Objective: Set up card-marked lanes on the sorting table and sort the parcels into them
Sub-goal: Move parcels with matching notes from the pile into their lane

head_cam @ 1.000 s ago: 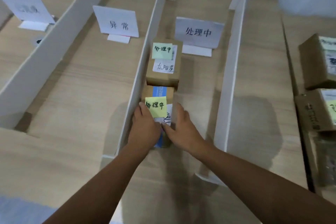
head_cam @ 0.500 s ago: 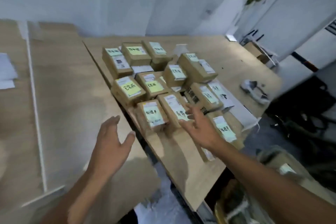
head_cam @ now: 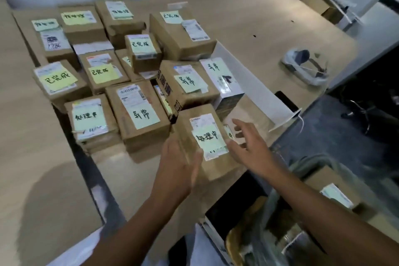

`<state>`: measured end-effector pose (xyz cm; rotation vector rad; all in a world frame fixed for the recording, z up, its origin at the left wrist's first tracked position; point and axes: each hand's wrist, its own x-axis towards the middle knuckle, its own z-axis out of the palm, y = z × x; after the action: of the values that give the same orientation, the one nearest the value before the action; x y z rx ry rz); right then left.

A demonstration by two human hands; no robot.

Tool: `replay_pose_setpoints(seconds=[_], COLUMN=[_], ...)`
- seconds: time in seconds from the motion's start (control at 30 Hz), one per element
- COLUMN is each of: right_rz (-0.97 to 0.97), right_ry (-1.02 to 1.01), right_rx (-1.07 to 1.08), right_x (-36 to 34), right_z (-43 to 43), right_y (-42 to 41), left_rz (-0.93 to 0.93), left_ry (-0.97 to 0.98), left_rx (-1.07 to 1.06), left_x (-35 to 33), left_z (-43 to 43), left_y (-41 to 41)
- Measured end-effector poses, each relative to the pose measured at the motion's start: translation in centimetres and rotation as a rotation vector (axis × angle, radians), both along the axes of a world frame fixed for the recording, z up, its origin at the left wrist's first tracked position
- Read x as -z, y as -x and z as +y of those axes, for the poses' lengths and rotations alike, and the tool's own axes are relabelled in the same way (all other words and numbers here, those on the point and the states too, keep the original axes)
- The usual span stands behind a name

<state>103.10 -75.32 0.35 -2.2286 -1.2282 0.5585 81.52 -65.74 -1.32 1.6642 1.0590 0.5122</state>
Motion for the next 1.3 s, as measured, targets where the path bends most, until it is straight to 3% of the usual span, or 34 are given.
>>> replay_pose_setpoints(seconds=[0.13,0.27,0.53,0.7,0.93,1.1,1.3], right_rz=[0.091,0.145,0.186,0.208,0.382,0.400,0.388], right_ry=[0.090,0.041,-0.029,-0.135,-0.247,-0.268,-0.213], right_rx=[-0.100,-0.087,-0.244,-0.432,-0.662,-0.767,-0.749], right_x=[4.0,5.4,-2.5,-6.4,-7.7,-6.2,-3.1], right_z=[0.7,0.4,-0.6,7.2,18.8,25.5,35.4], right_y=[-1.7,-1.1,3.0,10.6,29.6,44.7,63.3], left_rz=[-0.028,-0.036,-0.102,-0.082,-0.046,-0.077,-0.060], left_ry=[0.055,0.051,-0.093,-0.213,-0.329,-0.299,-0.291], left_rx=[-0.102,-0.201,-0.303,-0.479,-0.737,-0.868,-0.876], left_x=[1.4,2.7,-3.0,-6.9,-10.6,-9.0,-5.4], left_z=[-2.1,-3.2,-3.8,-0.3,6.5,11.2,21.5], left_y=[-5.5,-6.6,-1.0,8.1,26.3,41.0,59.0])
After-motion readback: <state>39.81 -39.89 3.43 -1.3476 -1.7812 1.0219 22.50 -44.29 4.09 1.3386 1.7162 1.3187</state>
